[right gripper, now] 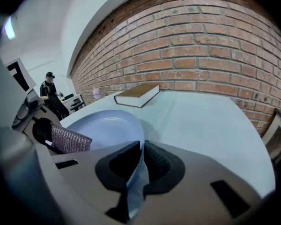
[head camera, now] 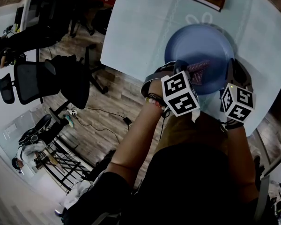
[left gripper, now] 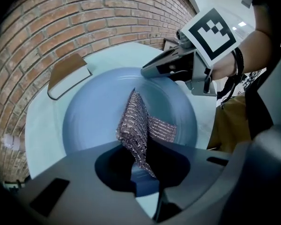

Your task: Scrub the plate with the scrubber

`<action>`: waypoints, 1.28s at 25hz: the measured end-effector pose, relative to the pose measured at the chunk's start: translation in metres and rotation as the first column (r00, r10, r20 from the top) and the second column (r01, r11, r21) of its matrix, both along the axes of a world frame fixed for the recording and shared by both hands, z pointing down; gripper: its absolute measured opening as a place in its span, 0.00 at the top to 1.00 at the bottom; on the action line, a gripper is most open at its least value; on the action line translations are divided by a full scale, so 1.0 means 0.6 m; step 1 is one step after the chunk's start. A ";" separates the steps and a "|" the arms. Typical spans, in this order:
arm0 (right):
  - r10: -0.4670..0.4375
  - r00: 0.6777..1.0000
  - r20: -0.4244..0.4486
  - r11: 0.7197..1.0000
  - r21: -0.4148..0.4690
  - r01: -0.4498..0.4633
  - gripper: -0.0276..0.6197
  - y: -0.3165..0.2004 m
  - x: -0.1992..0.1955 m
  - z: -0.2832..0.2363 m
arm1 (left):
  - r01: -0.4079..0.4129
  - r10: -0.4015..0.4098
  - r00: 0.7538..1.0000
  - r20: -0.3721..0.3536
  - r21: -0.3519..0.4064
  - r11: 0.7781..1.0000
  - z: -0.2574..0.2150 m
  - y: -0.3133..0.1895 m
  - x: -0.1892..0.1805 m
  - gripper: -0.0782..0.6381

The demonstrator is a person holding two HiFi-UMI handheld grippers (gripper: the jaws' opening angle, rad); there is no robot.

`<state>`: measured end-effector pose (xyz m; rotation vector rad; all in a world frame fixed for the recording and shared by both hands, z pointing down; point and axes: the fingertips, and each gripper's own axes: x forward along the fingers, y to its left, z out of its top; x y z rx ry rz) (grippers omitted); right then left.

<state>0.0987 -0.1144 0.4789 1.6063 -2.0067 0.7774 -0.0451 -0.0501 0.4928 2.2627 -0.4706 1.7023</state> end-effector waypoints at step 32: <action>-0.022 1.000 0.000 1.000 -0.005 0.022 0.88 0.003 0.000 -0.004 | 0.130 -0.115 0.990 -0.080 0.236 0.963 -0.012 -0.128 0.074 0.79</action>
